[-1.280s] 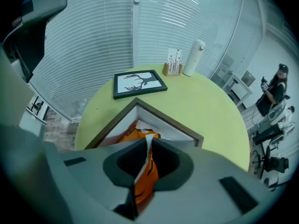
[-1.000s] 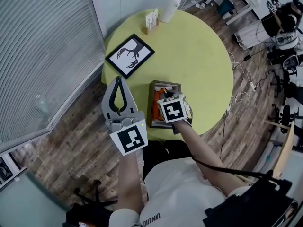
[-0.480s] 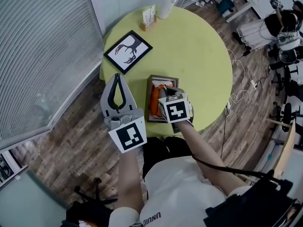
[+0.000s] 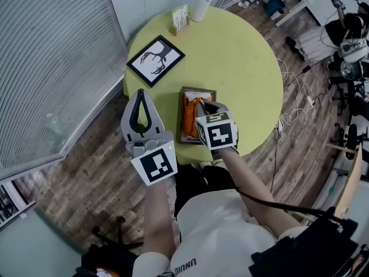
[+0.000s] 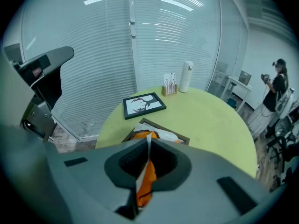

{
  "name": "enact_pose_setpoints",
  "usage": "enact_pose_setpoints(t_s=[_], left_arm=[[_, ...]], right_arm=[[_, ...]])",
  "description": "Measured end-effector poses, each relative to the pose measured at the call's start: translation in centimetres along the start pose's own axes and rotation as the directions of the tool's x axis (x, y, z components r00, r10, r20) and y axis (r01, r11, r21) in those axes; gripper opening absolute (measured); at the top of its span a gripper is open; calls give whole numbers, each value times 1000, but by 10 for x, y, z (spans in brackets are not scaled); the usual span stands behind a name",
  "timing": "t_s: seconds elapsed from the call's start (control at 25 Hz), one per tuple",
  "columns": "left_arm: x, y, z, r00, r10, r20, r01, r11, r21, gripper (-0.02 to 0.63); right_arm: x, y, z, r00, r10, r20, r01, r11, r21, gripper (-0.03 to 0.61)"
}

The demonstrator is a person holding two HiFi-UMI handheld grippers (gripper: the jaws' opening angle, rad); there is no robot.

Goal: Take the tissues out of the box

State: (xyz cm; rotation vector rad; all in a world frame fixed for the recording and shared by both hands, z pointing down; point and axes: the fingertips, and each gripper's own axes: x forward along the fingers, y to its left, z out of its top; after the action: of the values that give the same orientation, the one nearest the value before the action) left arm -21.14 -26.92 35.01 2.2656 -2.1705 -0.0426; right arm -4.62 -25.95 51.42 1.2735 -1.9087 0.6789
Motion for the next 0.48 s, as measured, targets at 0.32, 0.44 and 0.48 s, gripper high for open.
enact_pose_setpoints(t_s=[0.32, 0.44, 0.48], left_arm=[[-3, 1, 6, 1000, -3, 16, 3, 1000, 3, 12], [-3, -1, 8, 1000, -8, 22, 8, 1000, 4, 12], [-3, -1, 8, 1000, -8, 23, 8, 1000, 3, 12]], right_arm=[[-14, 0, 15, 998, -24, 54, 26, 999, -29, 21], [-19, 1, 22, 996, -32, 77, 36, 998, -47, 21], [-21, 1, 25, 996, -35, 86, 40, 998, -55, 21]])
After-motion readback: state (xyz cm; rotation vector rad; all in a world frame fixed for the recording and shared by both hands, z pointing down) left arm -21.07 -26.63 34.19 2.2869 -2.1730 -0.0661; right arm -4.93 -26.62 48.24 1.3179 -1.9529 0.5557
